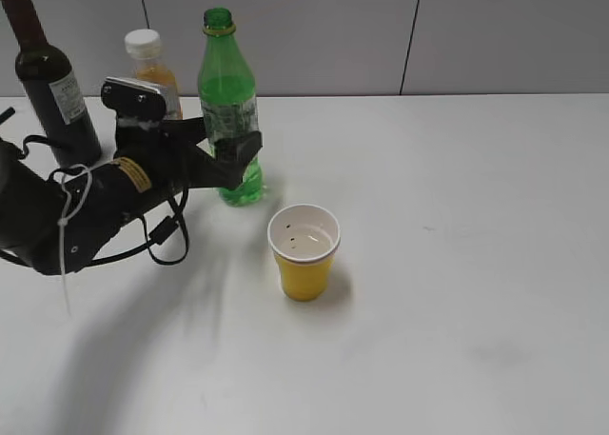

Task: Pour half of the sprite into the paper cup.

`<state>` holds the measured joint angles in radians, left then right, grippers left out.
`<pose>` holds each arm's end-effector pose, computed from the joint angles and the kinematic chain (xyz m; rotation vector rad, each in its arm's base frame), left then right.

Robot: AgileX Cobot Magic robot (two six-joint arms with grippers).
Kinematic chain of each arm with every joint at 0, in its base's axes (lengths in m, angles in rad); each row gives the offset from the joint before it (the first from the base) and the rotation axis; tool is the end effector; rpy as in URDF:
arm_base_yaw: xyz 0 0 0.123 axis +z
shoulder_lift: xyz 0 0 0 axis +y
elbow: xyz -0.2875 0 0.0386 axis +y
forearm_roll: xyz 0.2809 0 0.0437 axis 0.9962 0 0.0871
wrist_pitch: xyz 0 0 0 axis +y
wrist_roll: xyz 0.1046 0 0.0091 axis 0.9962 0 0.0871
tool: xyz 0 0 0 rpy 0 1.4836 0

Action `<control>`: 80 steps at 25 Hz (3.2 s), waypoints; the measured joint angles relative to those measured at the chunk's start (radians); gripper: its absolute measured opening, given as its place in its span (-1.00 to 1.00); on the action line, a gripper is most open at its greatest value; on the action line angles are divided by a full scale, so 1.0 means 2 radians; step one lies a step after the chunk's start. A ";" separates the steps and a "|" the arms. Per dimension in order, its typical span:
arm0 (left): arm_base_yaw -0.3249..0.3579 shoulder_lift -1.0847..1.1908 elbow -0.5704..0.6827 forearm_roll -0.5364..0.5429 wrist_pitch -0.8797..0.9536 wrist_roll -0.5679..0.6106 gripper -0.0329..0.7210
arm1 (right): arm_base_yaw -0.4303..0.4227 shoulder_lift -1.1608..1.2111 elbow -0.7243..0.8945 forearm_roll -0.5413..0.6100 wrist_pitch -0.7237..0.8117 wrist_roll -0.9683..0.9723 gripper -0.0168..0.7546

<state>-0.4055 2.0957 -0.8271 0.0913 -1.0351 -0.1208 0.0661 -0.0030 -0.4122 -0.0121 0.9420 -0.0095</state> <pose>0.3701 -0.1678 0.0818 0.3442 1.7023 -0.4215 0.0467 0.0021 0.2693 -0.0769 2.0089 0.0217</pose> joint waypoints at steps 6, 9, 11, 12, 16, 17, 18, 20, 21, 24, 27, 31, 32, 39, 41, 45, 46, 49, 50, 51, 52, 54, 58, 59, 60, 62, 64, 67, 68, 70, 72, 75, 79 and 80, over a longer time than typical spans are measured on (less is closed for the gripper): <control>0.000 -0.042 0.062 0.000 -0.008 0.022 0.92 | 0.000 0.000 0.000 0.000 0.000 0.000 0.58; 0.000 -0.071 0.093 -0.008 -0.002 0.033 0.91 | 0.000 0.000 0.000 0.000 0.000 0.000 0.58; 0.000 -0.101 0.108 -0.020 0.026 0.040 0.91 | 0.000 0.000 0.000 0.000 0.000 0.000 0.58; 0.000 -0.119 0.111 -0.027 0.052 0.048 0.91 | 0.000 0.000 0.000 0.000 0.000 0.000 0.58; 0.009 -0.184 0.114 -0.043 0.157 0.076 0.89 | 0.000 0.000 0.000 0.000 0.000 0.000 0.58; 0.015 -0.201 0.114 -0.046 0.188 0.078 0.89 | 0.000 0.000 0.000 0.000 0.000 0.000 0.58; 0.020 -0.218 0.114 -0.046 0.210 0.079 0.88 | 0.000 0.000 0.000 0.000 0.000 0.000 0.58; 0.033 -0.247 0.114 -0.050 0.263 0.080 0.88 | 0.000 0.000 0.000 0.000 0.000 0.000 0.58; 0.041 -0.262 0.114 -0.051 0.285 0.081 0.87 | 0.000 0.000 0.000 0.000 0.000 0.000 0.58; 0.061 -0.301 0.114 -0.052 0.368 0.081 0.86 | 0.000 0.000 0.000 0.000 0.000 0.000 0.58; 0.081 -0.334 0.106 -0.052 0.445 0.081 0.85 | 0.000 0.000 0.000 0.000 0.000 0.000 0.58; 0.104 -0.370 0.081 -0.046 0.549 0.081 0.84 | 0.000 0.000 0.000 0.000 0.000 0.000 0.58; 0.107 -0.377 0.071 -0.046 0.582 0.081 0.83 | 0.000 0.000 0.000 0.000 0.000 0.000 0.58; 0.115 -0.404 -0.011 -0.041 0.750 0.082 0.82 | 0.000 0.000 0.000 0.000 0.000 0.000 0.58; 0.118 -0.405 -0.038 -0.042 0.791 0.082 0.81 | 0.000 0.000 0.000 0.000 0.000 0.000 0.58; 0.133 -0.405 -0.095 -0.042 0.866 0.083 0.79 | 0.000 0.000 0.000 0.000 0.000 0.000 0.58; 0.139 -0.405 -0.108 -0.046 0.881 0.085 0.78 | 0.000 0.000 0.000 0.000 0.000 0.000 0.58; 0.164 -0.405 -0.133 -0.052 0.917 0.098 0.75 | 0.000 0.000 0.000 0.000 0.000 0.000 0.58; 0.173 -0.405 -0.136 -0.057 0.929 0.104 0.74 | 0.000 0.000 0.000 0.000 0.000 0.000 0.58; 0.182 -0.408 -0.137 -0.062 0.940 0.109 0.73 | 0.000 0.000 0.000 0.000 0.000 0.000 0.58; 0.190 -0.409 -0.138 -0.067 0.954 0.115 0.73 | 0.000 0.000 0.000 0.000 0.000 0.000 0.58; 0.196 -0.417 -0.138 -0.074 0.980 0.121 0.72 | 0.000 0.000 0.000 0.000 0.000 0.000 0.58; 0.198 -0.451 -0.138 -0.083 1.015 0.125 0.71 | 0.000 0.000 0.000 0.000 0.000 0.000 0.58; 0.198 -0.462 -0.138 -0.084 1.022 0.125 0.70 | 0.000 0.000 0.000 0.000 0.000 0.000 0.58; 0.198 -0.475 -0.137 -0.084 1.026 0.125 0.70 | 0.000 0.000 0.000 0.000 0.000 0.000 0.58; 0.198 -0.507 -0.125 -0.084 1.029 0.126 0.68 | 0.000 0.000 0.000 0.000 0.000 0.000 0.58; 0.198 -0.539 -0.102 -0.084 1.032 0.126 0.67 | 0.000 0.000 0.000 0.000 0.000 0.000 0.58; 0.198 -0.589 -0.067 -0.084 1.035 0.126 0.66 | 0.000 0.000 0.000 0.000 0.000 0.000 0.58; 0.198 -0.607 -0.051 -0.084 1.036 0.126 0.66 | 0.000 0.000 0.000 0.000 0.000 0.000 0.58; 0.198 -0.637 -0.030 -0.084 1.041 0.125 0.66 | 0.000 0.000 0.000 0.000 0.000 0.000 0.58; 0.198 -0.671 -0.006 -0.084 1.048 0.124 0.66 | 0.000 0.000 0.000 0.000 0.000 0.000 0.58; 0.198 -0.717 0.027 -0.084 1.054 0.120 0.66 | 0.000 0.000 0.000 0.000 0.000 0.000 0.58; 0.198 -0.775 0.066 -0.084 1.056 0.118 0.66 | 0.000 0.000 0.000 0.000 0.000 -0.001 0.58; 0.198 -0.790 0.075 -0.084 1.056 0.118 0.66 | 0.000 0.000 0.000 0.000 0.000 -0.001 0.58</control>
<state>-0.0086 0.5156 -0.6773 -0.0765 1.0771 0.1152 0.0661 -0.0030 -0.4122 -0.0121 0.9420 -0.0106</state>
